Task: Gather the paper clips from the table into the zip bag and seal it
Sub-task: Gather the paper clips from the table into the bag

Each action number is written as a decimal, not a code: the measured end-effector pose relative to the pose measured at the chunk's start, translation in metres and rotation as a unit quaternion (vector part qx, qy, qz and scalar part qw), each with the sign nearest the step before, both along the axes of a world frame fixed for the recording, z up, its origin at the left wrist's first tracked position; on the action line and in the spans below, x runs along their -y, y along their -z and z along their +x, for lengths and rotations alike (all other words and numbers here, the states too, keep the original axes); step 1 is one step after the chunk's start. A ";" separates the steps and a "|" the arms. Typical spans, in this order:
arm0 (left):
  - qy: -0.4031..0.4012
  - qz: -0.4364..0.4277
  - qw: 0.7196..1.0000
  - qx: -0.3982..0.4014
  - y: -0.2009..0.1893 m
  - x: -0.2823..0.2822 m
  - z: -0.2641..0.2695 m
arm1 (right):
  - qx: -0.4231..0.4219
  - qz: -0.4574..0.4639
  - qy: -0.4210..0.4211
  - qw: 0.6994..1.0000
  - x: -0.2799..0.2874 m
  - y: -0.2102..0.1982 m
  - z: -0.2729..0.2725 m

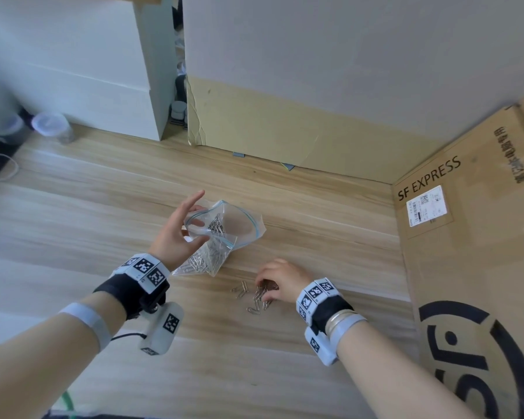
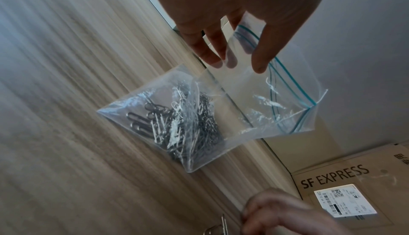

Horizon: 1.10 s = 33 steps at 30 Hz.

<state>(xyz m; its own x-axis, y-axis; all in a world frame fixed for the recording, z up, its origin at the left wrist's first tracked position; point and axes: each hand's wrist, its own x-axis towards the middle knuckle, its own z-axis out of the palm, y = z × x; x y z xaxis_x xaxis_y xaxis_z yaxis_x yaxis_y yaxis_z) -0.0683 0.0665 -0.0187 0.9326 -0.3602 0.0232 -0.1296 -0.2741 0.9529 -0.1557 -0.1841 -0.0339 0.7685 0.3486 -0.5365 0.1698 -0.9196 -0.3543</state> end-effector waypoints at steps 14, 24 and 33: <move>0.010 0.009 1.000 -0.008 0.000 0.000 -0.001 | 0.033 0.079 0.134 0.987 -0.007 0.022 -0.031; 0.012 0.008 1.000 -0.002 0.002 -0.002 0.002 | 0.038 0.139 0.171 0.975 -0.004 0.021 -0.019; 0.011 0.013 1.000 -0.004 0.001 -0.003 0.002 | 0.063 0.146 0.217 0.963 -0.008 0.018 -0.014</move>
